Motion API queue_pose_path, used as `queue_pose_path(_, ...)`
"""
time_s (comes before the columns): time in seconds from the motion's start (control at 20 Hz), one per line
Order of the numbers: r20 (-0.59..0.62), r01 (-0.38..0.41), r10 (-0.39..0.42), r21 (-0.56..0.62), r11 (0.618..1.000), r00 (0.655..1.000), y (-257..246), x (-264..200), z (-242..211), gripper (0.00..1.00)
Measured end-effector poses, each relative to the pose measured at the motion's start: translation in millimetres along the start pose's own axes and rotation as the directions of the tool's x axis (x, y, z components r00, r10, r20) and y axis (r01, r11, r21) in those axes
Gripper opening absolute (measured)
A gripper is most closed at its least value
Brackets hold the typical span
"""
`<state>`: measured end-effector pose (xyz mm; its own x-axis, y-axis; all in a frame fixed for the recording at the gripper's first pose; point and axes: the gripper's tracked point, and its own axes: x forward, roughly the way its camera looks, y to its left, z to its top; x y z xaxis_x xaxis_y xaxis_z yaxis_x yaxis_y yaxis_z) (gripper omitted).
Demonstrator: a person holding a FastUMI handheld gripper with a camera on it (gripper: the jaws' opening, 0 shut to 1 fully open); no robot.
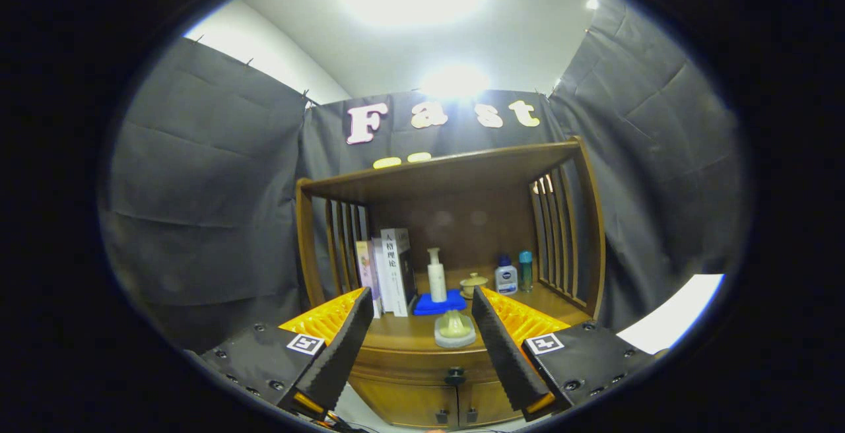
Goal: Pull open the drawer, take out the items inside it, and place them on the countertop above the cabinet.
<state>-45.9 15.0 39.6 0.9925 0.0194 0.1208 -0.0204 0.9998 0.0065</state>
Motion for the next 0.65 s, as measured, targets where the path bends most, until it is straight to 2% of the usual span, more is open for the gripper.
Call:
queue_pose_path(0.45, -0.025, -0.074, 0.073, -0.003, 0.997, 0.997, 8.6, 7.2, 5.2, 0.95)
queue_pose_path(0.65, -0.031, -0.071, 0.07, -0.001, 0.998, 0.997, 0.4, -0.5, 6.9, 0.95)
